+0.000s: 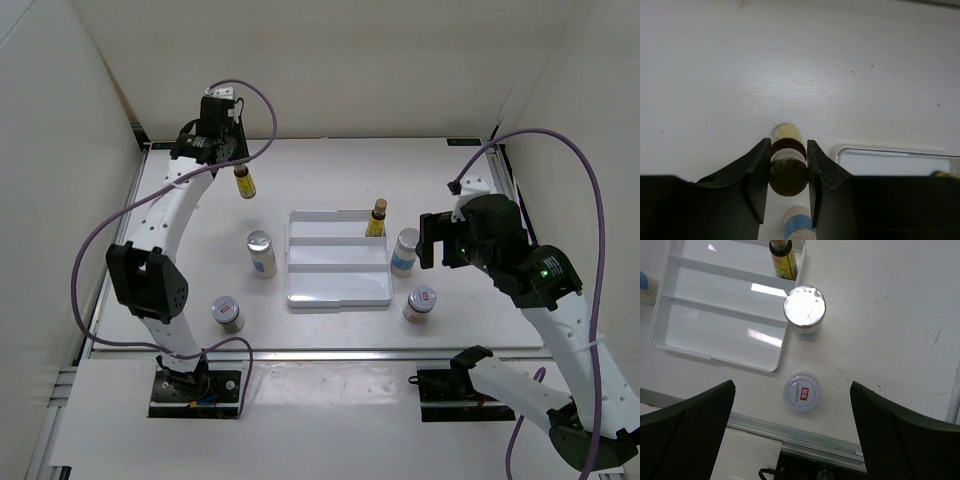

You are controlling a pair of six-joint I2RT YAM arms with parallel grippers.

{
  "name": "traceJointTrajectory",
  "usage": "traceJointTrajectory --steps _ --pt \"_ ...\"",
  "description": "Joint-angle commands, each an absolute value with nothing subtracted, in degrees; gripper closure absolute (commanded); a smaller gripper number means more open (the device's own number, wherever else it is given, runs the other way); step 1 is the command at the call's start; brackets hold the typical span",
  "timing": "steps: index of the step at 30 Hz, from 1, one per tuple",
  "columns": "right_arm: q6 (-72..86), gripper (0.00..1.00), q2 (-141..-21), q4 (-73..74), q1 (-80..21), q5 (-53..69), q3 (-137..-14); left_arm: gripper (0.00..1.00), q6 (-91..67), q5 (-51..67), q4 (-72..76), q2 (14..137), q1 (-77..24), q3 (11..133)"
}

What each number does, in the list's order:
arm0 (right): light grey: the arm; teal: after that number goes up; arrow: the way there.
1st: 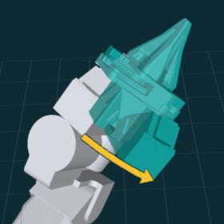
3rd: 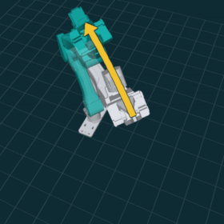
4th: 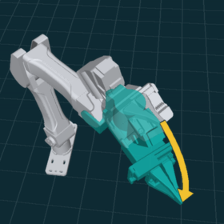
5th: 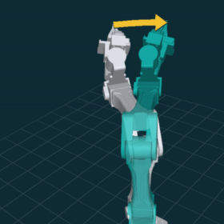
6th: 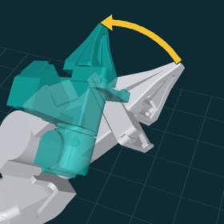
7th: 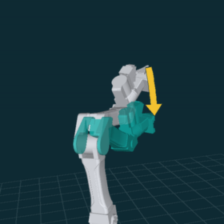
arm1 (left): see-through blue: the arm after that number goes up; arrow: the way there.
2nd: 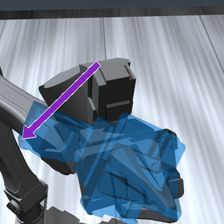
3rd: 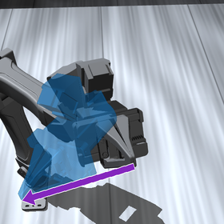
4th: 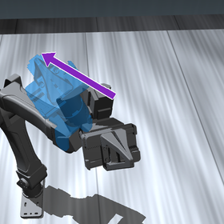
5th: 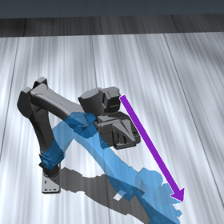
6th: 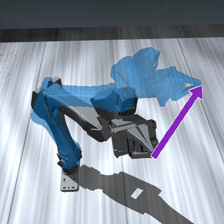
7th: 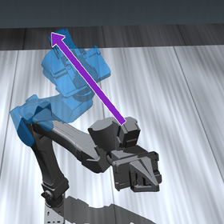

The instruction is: Organize the condiment bottles

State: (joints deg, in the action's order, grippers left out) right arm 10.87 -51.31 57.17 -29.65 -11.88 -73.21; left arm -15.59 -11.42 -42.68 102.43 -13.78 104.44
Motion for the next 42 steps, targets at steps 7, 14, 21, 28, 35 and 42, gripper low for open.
traceJointTrajectory --steps 7,14,21,28,35,42 --pt "10.6 0.01 -50.6 56.9 -29.4 -12.2 -72.5 0.89 -17.6 -9.6 -41.9 95.5 -23.2 110.7" --pt "11.2 0.01 -48.3 58.5 -29.4 -11.7 -72.0 0.89 -21.9 -9.0 -41.9 98.9 -28.6 108.4" --pt "11.2 0.01 -47.2 59.2 -29.4 -11.7 -71.4 0.89 -22.5 -11.8 -41.9 101.7 -32.8 106.5" --pt "11.7 0.01 -46.6 59.7 -29.4 -11.2 -70.8 0.89 -23.1 -16.5 -41.4 105.5 -34.5 103.9" --pt "12.2 0.01 -46.1 59.7 -29.4 -10.6 -70.2 0.89 -23.6 -19.9 -38.9 107.5 -35.0 101.0" --pt "12.2 0.01 -46.1 59.7 -29.4 -10.6 -69.7 0.89 -23.6 -22.2 -37.7 109.2 -35.0 99.8"
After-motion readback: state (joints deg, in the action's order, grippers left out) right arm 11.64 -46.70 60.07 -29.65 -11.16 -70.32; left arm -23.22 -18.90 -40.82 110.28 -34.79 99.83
